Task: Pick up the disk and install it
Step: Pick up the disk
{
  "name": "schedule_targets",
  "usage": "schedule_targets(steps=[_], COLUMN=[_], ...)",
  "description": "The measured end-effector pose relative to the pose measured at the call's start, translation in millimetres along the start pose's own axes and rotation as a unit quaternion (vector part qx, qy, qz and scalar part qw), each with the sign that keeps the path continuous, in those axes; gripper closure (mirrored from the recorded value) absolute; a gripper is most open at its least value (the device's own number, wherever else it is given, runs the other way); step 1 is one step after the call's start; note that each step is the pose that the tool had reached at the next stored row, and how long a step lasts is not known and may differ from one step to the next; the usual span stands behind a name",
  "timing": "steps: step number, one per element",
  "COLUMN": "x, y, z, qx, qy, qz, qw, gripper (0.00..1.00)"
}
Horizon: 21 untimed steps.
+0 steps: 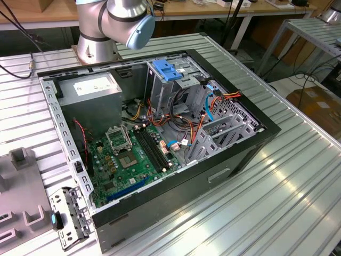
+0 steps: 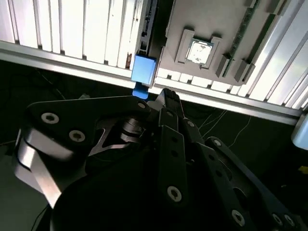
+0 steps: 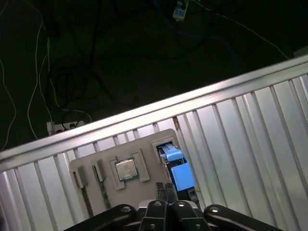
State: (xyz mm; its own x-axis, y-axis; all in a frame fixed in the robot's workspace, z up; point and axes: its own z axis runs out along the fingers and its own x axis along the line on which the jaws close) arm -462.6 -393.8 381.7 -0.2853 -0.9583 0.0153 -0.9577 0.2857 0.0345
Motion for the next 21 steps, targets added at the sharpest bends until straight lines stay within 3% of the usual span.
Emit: schedule_targets(steps=[4, 7, 9, 10, 11, 12, 13, 15, 16, 21], x=[-3.5, -5.2, -6.3, -7.2, -8.8, -10.1, -10.9, -11.4, -11.5, -11.4], y=[0.6, 1.0, 1.2, 1.5, 1.8, 2.1, 2.4, 2.3, 2.3, 3.4], z=[4.8, 7.3, 8.8, 10.1, 11.8, 13.4, 14.8, 17.9, 19.9, 31.3], qx=[0.0038, 0.0104, 0.0139, 0.0160, 0.0175, 0.0188, 0.0199, 0.0217, 0.0224, 0.0229], qy=[0.0004, 0.0002, 0.0000, -0.0001, -0.0001, -0.0001, -0.0001, 0.0000, 0.0000, -0.0001], qz=[-0.020, -0.038, -0.048, -0.054, -0.059, -0.064, -0.070, -0.094, -0.100, -0.102], qw=[0.99980, 0.99922, 0.99877, 0.99843, 0.99810, 0.99777, 0.99738, 0.99536, 0.99471, 0.99453], gripper=[0.89, 0.89, 0.76, 0.76, 0.58, 0.58, 0.58, 0.46, 0.46, 0.46])
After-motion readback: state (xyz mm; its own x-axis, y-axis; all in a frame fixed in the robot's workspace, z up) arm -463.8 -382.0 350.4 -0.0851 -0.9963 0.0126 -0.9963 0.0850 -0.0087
